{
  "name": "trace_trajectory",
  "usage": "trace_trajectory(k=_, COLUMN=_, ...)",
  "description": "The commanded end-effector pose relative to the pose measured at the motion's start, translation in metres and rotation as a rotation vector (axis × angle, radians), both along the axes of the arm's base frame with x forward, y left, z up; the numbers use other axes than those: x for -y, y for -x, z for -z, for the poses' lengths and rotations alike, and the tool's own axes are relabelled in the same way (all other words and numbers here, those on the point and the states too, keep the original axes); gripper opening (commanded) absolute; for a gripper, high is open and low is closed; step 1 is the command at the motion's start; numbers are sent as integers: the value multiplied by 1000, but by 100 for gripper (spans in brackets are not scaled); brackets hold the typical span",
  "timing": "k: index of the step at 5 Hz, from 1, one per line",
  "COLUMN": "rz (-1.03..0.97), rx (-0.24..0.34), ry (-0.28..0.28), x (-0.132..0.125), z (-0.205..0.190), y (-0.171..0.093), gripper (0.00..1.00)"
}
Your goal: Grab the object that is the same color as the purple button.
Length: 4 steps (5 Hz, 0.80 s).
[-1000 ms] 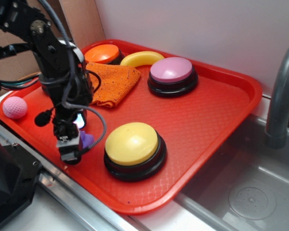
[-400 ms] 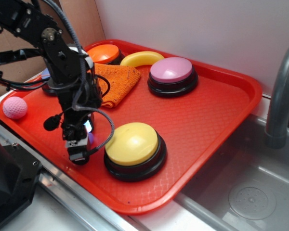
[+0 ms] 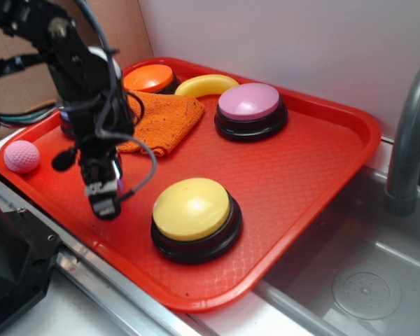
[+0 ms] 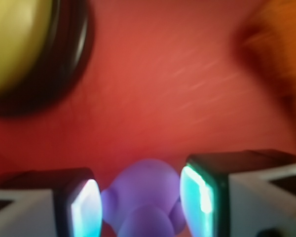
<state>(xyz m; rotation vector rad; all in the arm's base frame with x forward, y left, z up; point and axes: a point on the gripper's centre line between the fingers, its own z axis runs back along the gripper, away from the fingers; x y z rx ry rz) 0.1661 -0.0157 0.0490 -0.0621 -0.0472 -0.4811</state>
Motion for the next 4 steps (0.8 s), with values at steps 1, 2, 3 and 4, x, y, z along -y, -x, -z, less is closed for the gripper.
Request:
trace_trajectory(k=1, rz=-338, rx=48, ry=-13, x=-23, z=-86, y=-37, gripper=0)
trace_trajectory(k=2, rz=-417, rx=56, ry=21, x=-36, z=-113, y=-47, gripper=0)
trace_trajectory(k=3, rz=-481, rx=72, ry=35, x=-45, z=-131, y=-55, gripper=0)
trace_trajectory(k=4, rz=-566, rx=98, ry=0, x=-49, z=-130, y=-58, gripper=0)
